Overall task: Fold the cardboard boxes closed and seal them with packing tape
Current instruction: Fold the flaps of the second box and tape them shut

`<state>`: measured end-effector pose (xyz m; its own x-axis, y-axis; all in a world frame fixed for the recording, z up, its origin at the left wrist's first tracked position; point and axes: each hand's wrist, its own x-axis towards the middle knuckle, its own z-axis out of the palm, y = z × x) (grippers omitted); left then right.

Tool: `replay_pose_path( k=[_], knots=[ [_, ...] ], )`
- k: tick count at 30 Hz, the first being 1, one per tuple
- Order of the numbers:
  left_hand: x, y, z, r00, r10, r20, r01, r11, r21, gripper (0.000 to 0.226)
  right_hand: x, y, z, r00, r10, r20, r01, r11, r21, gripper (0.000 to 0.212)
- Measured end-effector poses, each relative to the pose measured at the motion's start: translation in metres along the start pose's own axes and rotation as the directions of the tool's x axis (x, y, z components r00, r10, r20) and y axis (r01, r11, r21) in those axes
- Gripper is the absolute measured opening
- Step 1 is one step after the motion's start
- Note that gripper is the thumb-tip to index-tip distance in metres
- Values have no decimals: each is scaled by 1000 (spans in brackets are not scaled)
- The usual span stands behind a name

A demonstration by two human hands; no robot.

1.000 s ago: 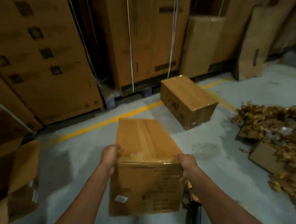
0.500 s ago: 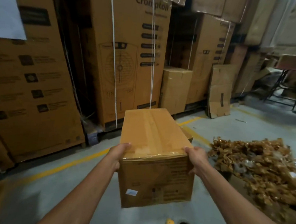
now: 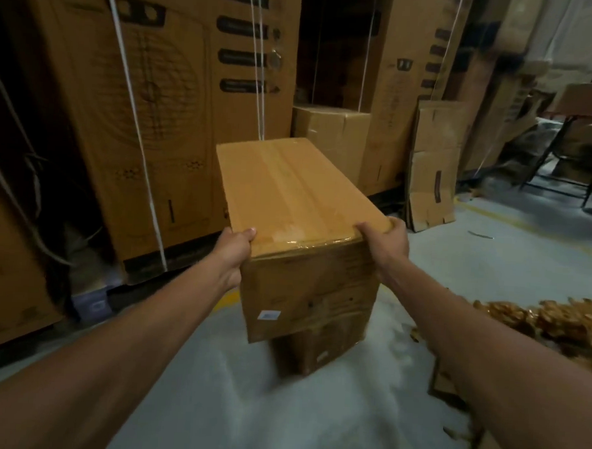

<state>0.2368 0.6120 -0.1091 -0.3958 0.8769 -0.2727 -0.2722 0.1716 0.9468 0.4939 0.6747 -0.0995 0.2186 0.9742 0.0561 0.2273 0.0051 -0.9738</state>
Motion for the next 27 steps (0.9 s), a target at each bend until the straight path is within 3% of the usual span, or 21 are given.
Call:
replay_pose_path(
  k=[4, 7, 13, 22, 27],
  knots=[
    [72, -25, 52, 998, -28, -58, 28, 1000, -5, 33, 92, 41, 9, 995, 62, 79, -65, 997, 35, 78],
    [114, -47, 91, 994, -45, -101, 47, 999, 16, 42, 148, 68, 10, 987, 103, 123, -110, 993, 46, 71],
    [171, -105, 134, 975, -84, -208, 88, 996, 10, 39, 222, 127, 17, 975, 114, 189, -115, 993, -5, 68],
    [210, -133, 148, 960, -48, -275, 45, 999, -16, 41, 263, 156, 32, 972, 17, 232, -11, 1000, -27, 63],
    [205, -135, 152, 954, -71, -291, 76, 997, 6, 54, 253, 155, 37, 979, 51, 198, -20, 988, -154, 66]
  ],
)
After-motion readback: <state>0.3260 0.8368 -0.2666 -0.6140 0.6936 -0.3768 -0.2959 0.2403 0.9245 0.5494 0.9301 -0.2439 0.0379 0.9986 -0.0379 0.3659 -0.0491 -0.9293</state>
